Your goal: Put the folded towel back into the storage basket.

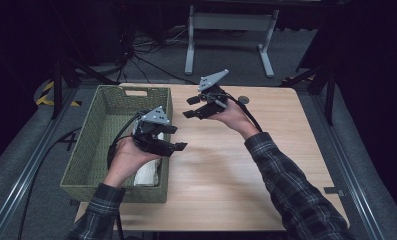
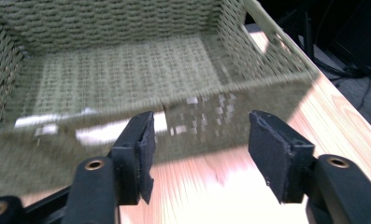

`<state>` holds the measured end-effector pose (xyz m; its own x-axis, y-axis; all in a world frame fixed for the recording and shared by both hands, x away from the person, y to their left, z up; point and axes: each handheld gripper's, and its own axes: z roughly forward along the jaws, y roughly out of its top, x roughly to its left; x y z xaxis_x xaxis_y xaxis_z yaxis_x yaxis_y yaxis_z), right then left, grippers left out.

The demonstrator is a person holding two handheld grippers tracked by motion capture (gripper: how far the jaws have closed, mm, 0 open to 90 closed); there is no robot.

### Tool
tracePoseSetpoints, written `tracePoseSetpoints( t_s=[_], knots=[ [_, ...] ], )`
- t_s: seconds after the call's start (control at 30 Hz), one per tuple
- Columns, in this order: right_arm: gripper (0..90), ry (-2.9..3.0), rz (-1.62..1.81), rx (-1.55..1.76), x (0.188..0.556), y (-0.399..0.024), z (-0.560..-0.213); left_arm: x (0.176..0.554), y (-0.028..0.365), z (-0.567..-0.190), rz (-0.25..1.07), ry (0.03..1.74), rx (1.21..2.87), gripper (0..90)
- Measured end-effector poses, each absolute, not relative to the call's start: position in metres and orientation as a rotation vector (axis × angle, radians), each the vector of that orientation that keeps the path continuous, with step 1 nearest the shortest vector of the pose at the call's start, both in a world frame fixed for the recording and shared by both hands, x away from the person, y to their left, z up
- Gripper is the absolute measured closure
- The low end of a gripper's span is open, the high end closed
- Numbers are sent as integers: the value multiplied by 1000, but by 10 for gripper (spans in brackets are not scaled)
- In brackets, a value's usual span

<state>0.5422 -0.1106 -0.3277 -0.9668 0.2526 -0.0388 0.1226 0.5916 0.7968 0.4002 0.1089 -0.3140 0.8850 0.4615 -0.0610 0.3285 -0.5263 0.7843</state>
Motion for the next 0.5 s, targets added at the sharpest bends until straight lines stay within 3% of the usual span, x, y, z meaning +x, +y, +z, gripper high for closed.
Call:
tracePoseSetpoints(
  t_s=[0.5],
  knots=[
    [349, 2607, 1321, 397, 507, -206, -343, 389, 38, -337, 258, 621, 2166, 247]
  ],
)
